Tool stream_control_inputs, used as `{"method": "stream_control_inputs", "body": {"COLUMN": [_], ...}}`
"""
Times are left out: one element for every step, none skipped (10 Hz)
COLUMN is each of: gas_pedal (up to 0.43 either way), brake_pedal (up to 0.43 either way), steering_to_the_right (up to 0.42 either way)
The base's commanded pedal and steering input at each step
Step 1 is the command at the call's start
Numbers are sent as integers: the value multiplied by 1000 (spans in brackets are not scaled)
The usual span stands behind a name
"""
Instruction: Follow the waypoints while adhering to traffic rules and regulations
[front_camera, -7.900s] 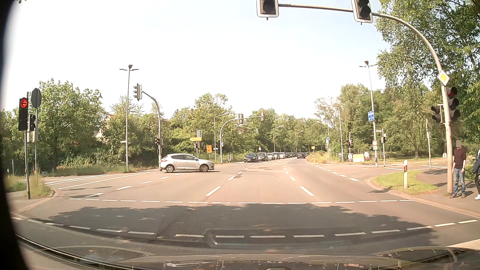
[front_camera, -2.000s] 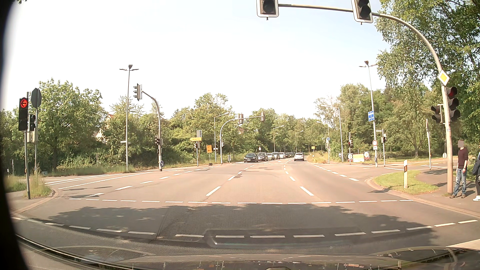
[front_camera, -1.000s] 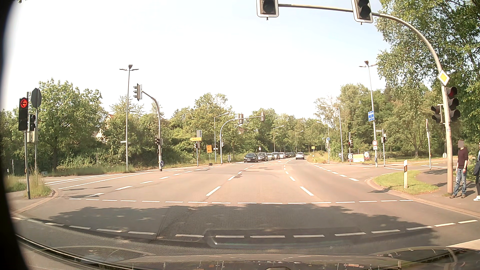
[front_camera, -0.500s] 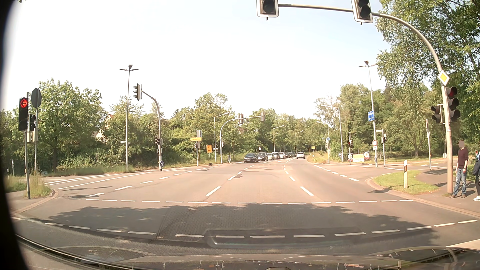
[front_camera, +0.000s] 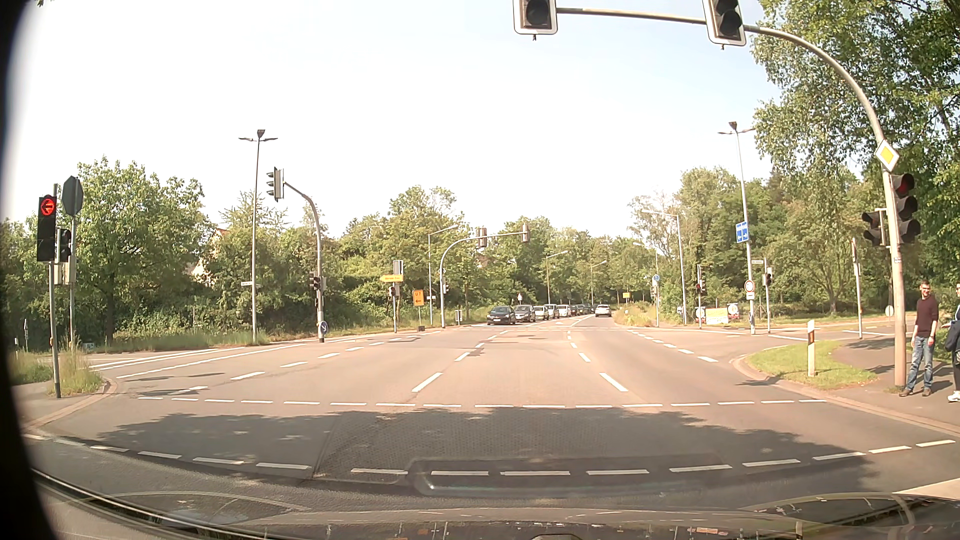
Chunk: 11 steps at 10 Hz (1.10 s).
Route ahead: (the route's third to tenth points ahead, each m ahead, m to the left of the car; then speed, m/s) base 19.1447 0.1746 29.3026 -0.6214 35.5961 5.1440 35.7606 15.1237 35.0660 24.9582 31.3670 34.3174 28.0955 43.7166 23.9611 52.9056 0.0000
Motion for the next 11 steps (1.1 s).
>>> {"method": "stream_control_inputs", "body": {"gas_pedal": [0, 0, 0, 0, 0, 0, 0, 0, 0, 0, 0], "brake_pedal": [226, 226, 226, 232, 226, 226, 226, 226, 226, 226, 226], "steering_to_the_right": [-3, -3, -3, -3, -3, -3, -3, -3, -3, -3, -3]}}
